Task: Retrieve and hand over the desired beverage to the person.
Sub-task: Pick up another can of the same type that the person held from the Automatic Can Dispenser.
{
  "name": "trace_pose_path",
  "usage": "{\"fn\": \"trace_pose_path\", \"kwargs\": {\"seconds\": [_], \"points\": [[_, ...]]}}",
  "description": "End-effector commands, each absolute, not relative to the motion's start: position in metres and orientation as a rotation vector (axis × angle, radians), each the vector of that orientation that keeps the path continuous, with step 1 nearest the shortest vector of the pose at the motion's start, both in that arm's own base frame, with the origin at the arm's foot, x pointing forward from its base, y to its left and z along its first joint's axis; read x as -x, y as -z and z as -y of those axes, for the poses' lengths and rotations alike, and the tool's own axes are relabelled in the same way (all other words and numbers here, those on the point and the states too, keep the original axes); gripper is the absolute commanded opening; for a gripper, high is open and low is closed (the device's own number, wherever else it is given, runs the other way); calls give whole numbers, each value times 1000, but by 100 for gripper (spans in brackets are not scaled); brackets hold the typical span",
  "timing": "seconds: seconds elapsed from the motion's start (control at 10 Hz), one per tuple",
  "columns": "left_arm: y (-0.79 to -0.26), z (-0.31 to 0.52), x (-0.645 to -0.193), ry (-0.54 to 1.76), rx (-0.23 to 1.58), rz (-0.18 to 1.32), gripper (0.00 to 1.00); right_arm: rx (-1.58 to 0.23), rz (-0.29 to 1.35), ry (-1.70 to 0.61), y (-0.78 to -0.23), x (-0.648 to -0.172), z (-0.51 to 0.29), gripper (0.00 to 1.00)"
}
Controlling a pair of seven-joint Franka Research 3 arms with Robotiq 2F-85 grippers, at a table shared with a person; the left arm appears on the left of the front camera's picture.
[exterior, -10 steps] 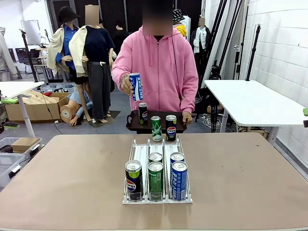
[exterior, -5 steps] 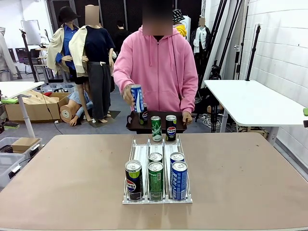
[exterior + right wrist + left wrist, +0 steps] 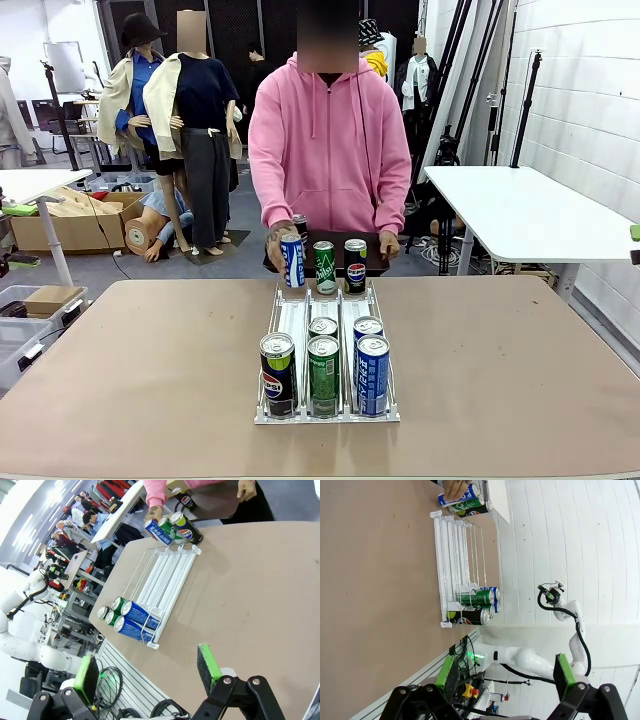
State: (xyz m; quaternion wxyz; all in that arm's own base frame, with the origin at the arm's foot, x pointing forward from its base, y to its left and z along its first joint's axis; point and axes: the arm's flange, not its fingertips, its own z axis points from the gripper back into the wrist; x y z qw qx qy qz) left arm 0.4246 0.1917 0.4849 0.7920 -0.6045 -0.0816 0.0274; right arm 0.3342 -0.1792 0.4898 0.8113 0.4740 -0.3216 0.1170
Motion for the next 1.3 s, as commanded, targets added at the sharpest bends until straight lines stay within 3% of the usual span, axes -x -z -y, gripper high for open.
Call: {"fn": "trace_pose_path", "kwargs": {"seconds": [0.0,1.2], "points": [[-486,-192,-424,-59,1300,179,100,-1025,698,-258,-491,-335,179,100],[-486,-192,-424,-59,1300,179,100,-1025,698,-258,-491,-335,179,100]]}}
